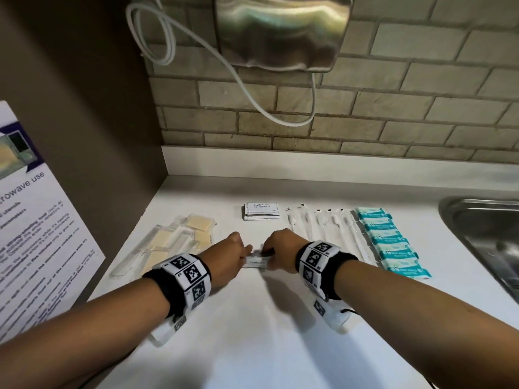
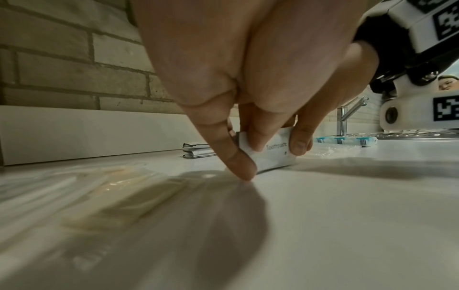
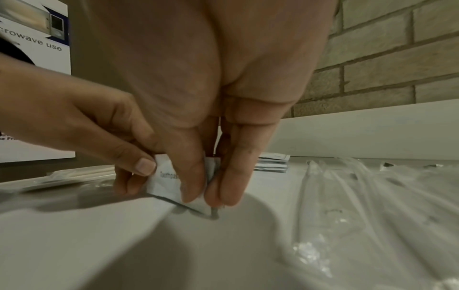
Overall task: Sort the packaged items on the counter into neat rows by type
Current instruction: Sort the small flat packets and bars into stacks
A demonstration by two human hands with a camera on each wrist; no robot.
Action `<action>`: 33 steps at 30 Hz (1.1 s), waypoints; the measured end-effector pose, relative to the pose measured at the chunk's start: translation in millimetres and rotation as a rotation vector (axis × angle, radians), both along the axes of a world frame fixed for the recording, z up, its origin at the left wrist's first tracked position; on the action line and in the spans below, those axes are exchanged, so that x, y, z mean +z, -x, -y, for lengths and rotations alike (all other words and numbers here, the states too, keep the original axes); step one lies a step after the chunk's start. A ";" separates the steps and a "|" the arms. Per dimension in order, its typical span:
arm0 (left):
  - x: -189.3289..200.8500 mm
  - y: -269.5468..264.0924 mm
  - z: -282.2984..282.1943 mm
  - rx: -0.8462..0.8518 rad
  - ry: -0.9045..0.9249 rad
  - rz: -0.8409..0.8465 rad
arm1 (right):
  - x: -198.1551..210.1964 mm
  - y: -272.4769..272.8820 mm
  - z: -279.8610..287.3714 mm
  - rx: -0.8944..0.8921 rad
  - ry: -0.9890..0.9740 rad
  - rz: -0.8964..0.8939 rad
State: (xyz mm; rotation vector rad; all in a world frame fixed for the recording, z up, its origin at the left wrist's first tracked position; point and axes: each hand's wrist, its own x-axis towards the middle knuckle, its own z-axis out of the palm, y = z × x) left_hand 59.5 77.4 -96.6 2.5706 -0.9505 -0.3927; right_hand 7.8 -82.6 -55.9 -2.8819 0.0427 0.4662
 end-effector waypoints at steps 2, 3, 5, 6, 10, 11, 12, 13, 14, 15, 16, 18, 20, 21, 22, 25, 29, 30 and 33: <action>-5.4 -2.2 0.2 0.032 0.030 -0.041 | 0.0 -0.7 1.5 -0.001 -0.005 0.004; -5.4 -3.1 0.3 0.043 0.018 -0.046 | 0.6 -1.8 1.1 -0.003 -0.003 0.006; -1.3 -0.2 1.4 0.054 0.014 -0.062 | 0.5 -2.3 0.6 -0.009 -0.008 0.008; -2.6 -0.2 1.6 0.048 0.011 -0.057 | 0.5 -1.9 0.2 -0.014 -0.013 0.013; -0.6 0.3 -0.8 0.037 -0.052 -0.050 | -1.6 1.9 1.7 -0.049 -0.063 0.050; -0.7 0.6 -2.0 0.036 -0.048 -0.052 | -2.8 2.9 1.7 -0.051 -0.070 0.057; -0.7 0.5 -1.6 0.024 -0.076 -0.042 | -4.3 3.6 1.2 -0.049 -0.068 0.063; 0.0 0.7 -0.7 0.044 -0.084 -0.061 | -5.8 3.6 0.6 -0.048 -0.060 0.069; 0.5 1.3 -0.1 0.042 -0.104 -0.051 | -7.8 3.5 -0.6 -0.048 -0.049 0.072; 3.8 2.7 -0.3 0.028 -0.114 -0.043 | -8.6 3.0 -2.1 -0.047 -0.034 0.071; 4.9 2.2 1.4 0.020 -0.130 -0.031 | -9.3 2.1 -3.6 -0.043 -0.016 0.066; 7.0 1.6 4.0 -0.007 -0.146 0.004 | -8.7 -0.4 -6.1 -0.029 0.019 0.039; 6.8 2.5 6.6 -0.029 -0.159 0.032 | -7.4 -2.2 -7.8 -0.025 0.044 0.014; 7.6 3.0 7.1 -0.033 -0.161 0.034 | -7.6 -3.0 -8.4 -0.024 0.053 0.010; 8.4 4.2 7.6 -0.046 -0.159 0.043 | -8.2 -3.6 -9.0 -0.025 0.059 0.007; 9.8 5.6 6.9 -0.061 -0.147 0.038 | -6.9 -5.4 -9.4 -0.037 0.061 -0.016; 14.1 -1.0 7.6 -0.001 -0.040 -0.046 | 5.7 -11.2 -2.6 -0.055 0.029 -0.063; 16.9 -4.8 8.0 0.031 -0.005 -0.082 | 9.6 -13.4 0.4 -0.072 0.008 -0.052; 23.8 -17.7 12.0 0.118 0.113 -0.201 | 16.7 -20.0 11.8 -0.169 -0.085 0.010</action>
